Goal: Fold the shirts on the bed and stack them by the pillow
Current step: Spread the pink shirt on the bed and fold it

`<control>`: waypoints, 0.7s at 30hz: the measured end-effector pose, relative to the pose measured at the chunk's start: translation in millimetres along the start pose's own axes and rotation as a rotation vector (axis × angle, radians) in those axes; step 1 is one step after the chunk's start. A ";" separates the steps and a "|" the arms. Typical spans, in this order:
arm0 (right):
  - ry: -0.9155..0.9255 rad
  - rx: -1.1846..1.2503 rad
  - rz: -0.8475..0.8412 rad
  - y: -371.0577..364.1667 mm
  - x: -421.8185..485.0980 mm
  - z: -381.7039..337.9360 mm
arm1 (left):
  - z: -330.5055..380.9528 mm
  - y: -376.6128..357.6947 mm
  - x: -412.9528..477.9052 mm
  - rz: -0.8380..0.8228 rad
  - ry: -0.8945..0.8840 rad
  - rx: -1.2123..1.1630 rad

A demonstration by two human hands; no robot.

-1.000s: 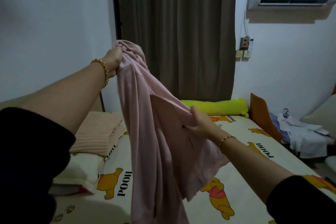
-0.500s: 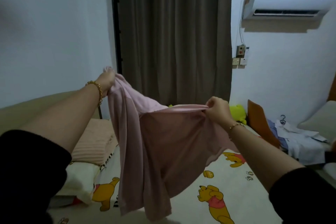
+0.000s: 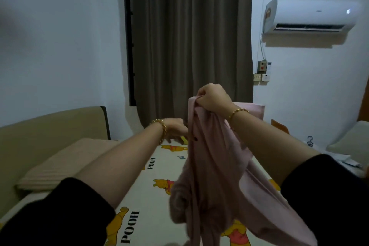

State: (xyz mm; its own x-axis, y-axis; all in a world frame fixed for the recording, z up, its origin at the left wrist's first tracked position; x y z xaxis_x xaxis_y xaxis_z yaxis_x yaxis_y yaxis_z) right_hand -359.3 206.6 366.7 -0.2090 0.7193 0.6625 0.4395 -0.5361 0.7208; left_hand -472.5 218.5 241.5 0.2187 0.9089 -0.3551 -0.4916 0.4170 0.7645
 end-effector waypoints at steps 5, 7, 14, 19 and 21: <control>0.020 0.047 0.087 42.3 8.4 7.6 | 3.9 -23.1 26.5 0.117 -0.090 -0.082; 0.013 0.083 0.142 64.7 7.7 14.1 | 7.0 -24.1 30.9 0.235 -0.124 -0.109; 0.125 -0.226 -0.115 108.0 -5.5 35.8 | -25.9 48.8 17.4 0.717 -0.128 -0.062; 0.104 -0.424 -0.319 82.6 -34.0 67.7 | -32.2 147.9 -42.3 1.016 -0.183 -0.087; 0.122 -0.504 -0.250 74.6 -35.5 72.9 | -18.7 173.1 -66.9 1.100 -0.228 -0.037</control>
State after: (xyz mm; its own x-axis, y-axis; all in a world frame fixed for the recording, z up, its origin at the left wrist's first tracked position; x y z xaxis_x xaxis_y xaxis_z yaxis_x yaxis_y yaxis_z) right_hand -255.5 173.3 382.0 -0.3657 0.8111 0.4565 -0.1003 -0.5219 0.8471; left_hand -588.0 229.7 387.6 -0.2025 0.7638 0.6128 -0.5359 -0.6102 0.5835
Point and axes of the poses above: each hand's wrist, its own x-axis towards the middle knuckle, its own y-axis out of the back of the hand, z = x × y, the point moved 9 cm from there along x, towards the middle knuckle, and after that the axes turned 11 degrees about y, right-handed, at the moved point
